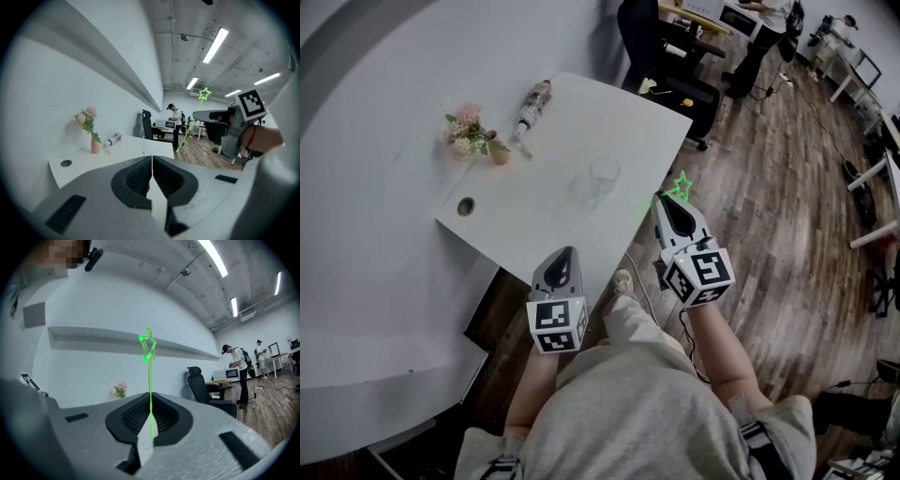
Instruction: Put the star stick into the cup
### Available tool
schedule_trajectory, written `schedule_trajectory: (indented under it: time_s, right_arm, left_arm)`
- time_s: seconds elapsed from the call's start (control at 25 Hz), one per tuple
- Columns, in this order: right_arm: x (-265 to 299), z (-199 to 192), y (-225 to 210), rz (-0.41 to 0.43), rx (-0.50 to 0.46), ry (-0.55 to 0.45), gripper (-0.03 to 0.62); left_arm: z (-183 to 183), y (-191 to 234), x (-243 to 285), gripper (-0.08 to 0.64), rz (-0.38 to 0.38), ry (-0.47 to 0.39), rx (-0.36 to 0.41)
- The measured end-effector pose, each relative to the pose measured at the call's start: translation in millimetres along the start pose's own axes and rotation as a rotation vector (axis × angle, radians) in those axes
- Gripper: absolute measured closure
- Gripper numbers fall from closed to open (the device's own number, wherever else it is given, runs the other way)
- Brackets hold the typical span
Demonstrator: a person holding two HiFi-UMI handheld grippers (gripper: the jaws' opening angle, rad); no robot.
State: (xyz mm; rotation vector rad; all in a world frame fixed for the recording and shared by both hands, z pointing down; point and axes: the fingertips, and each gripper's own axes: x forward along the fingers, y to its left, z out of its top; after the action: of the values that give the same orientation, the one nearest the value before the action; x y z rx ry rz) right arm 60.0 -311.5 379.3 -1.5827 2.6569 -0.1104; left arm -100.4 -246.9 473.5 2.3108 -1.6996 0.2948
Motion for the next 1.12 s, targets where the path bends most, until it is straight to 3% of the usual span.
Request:
schedule_trajectory:
  time_s: [0.48, 1.12]
  right_arm:
    - [87, -13, -27, 0.082, 0.012, 0.021, 0.580]
    - [165, -72, -30, 0.143, 0.048, 0.128, 0.580]
  left_arm:
    - [1, 26, 53, 0.551, 0.071, 0.025, -0.026]
    - [-14, 47, 95, 0.551, 0.098, 0.086, -0.051]
